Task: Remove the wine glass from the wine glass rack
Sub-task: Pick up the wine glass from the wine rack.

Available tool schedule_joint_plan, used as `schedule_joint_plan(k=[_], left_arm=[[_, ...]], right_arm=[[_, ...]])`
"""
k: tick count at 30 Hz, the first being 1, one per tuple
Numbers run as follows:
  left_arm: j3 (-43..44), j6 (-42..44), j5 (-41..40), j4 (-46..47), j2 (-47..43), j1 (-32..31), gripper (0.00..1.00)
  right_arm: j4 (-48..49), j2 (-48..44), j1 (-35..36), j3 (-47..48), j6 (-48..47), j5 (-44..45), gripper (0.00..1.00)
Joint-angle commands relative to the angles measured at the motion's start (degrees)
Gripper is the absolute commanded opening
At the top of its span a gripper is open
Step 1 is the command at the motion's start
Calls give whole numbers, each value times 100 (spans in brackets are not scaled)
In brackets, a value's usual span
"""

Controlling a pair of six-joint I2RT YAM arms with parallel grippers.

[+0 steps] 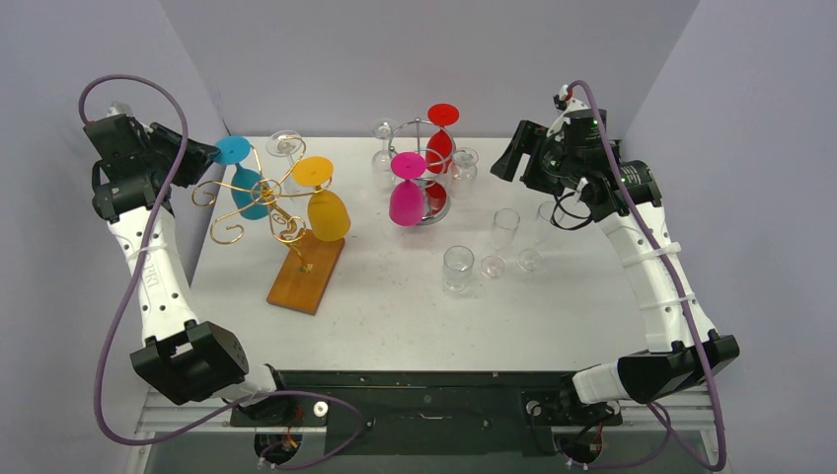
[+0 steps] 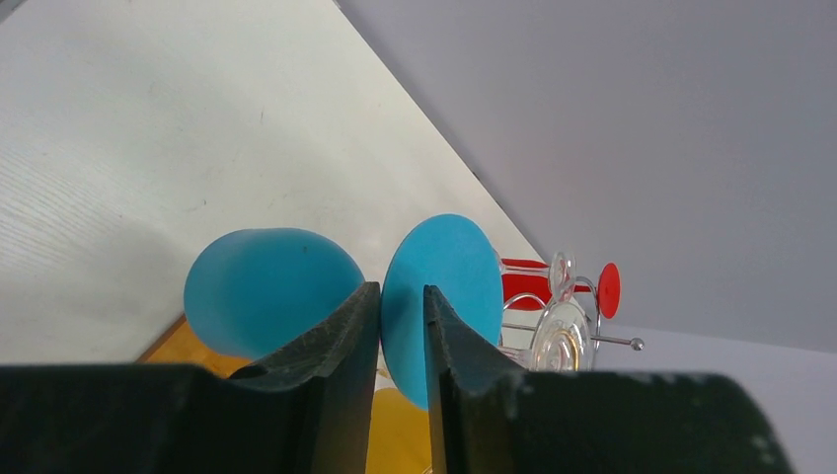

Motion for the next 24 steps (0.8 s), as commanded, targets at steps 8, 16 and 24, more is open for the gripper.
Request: schedule_joint_plan(k=[8,16,24], left_arm=[[-25,-97,415,380,-156,143,7],[-423,-460,843,932,-294,267,0],[-880,-1129,1305,1711,-494,484,0]], right_arm=[[212,-15,27,11,-33,76,73],[185,-18,32,38,-35,105,73],[186,-25,32,12,-40,115,73]])
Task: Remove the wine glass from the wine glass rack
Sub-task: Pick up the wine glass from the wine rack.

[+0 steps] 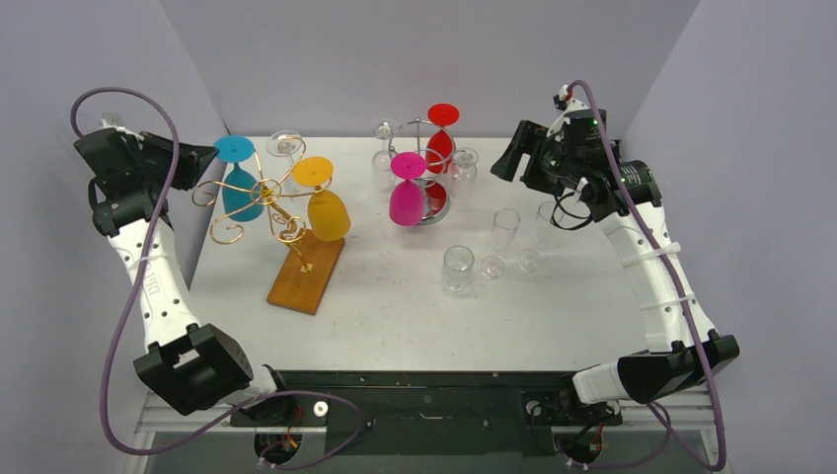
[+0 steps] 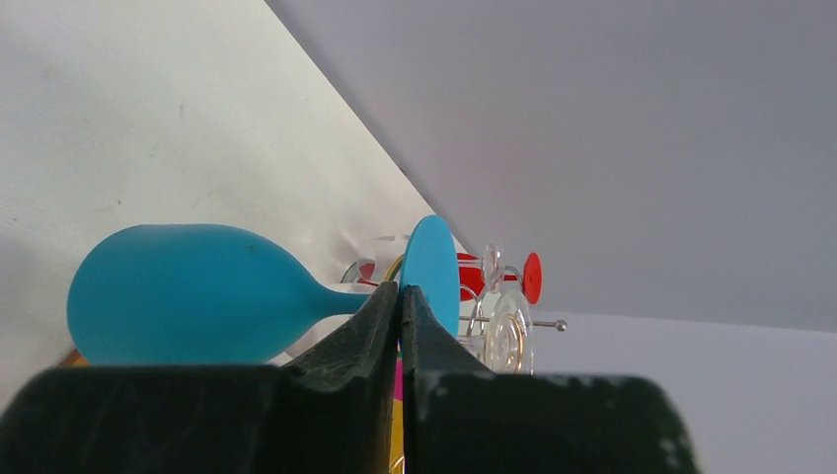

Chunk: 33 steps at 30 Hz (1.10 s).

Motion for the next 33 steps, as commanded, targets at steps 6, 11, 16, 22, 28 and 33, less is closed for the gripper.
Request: schedule_joint_plan(k=[6,11,16,22,28,33], left_arm=[[-439,-787,676,1308,-260,175,0],[-601,-1022,847,1665,-236,175,0],[-776,-1284,978,2033,-234,182,0],[-893,-1398,1058,2219,-207,183,0],[-916,-1407,1169,2237,-193,178,0],[-1008,-1388,1266,2168,-300,180,0]], right_arm=[[196,-21,32,-6,-39,95,73],[198,-25,32,-11,-49,95,73],[190,-19,32,-18,-50,95,73],[201,-30,32,-24,-50,102,73],[204,-32,32,-43,-54,105,73],[199,-47,32,-32,-51,104,73]])
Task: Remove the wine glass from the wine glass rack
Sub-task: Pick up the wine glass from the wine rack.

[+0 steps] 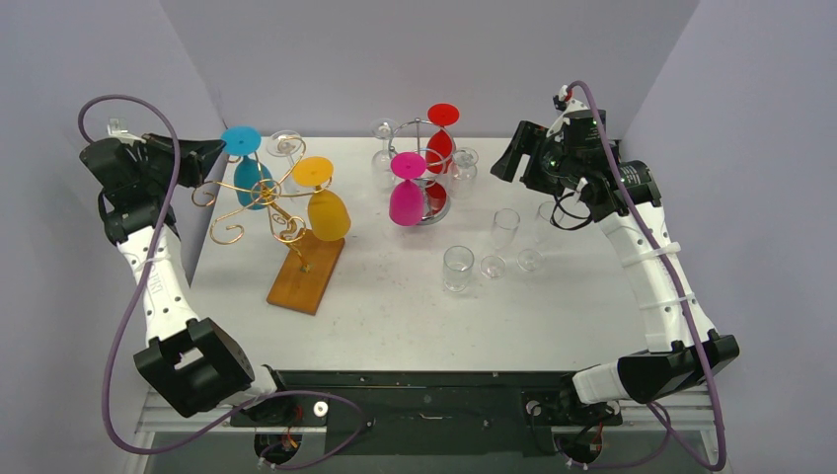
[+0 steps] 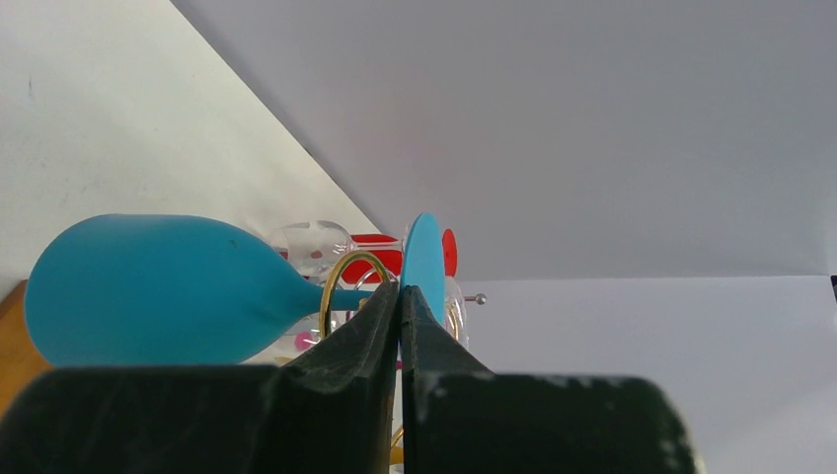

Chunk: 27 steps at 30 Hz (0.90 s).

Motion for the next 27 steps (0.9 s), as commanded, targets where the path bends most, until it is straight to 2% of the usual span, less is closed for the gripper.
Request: schedule_joint_plan(k=[1,27], left_arm=[[-96,-24,248,302,-221,41,0],[-711,66,231,-102,-1158,432,0]], right_arm=[[194,-46,32,-16,-34,104,73],[161,13,255,-65,-70,227,73]])
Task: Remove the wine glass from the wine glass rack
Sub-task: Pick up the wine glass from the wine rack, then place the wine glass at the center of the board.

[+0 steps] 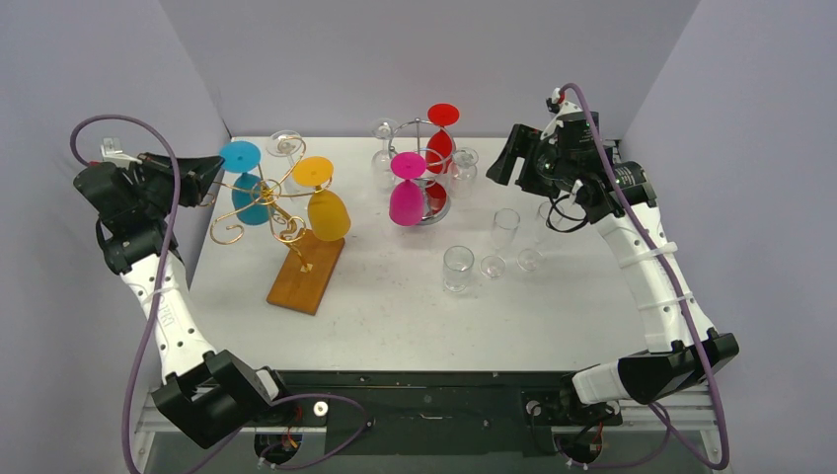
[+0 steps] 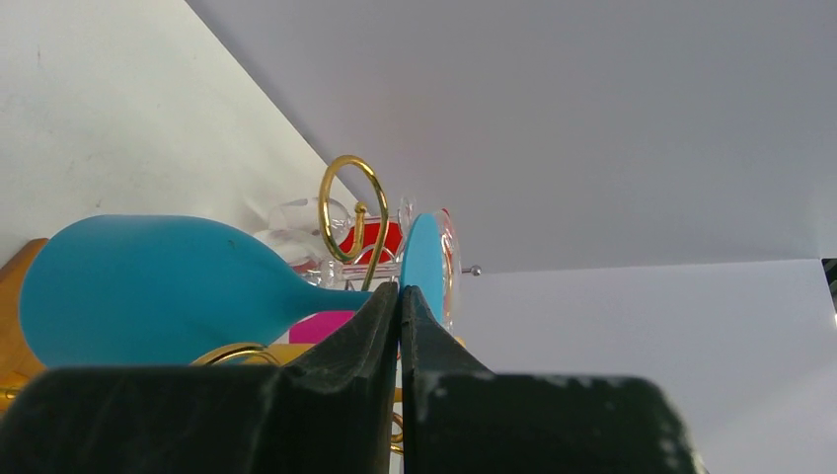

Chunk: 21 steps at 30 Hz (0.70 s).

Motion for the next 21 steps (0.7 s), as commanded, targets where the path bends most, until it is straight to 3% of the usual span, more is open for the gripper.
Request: schedule_joint_plan(k=[1,11,21], left_arm=[[-48,78,-99,-51,-258,215,0],[556,263,-677,-352,-113,398,0],[2262,645,-1383,-628,930,312,0]], right_arm=[[166,15,67,-7,-53,139,73],[150,50,83,27,-64,161,73],[81,134,83,156,-88,186,73]])
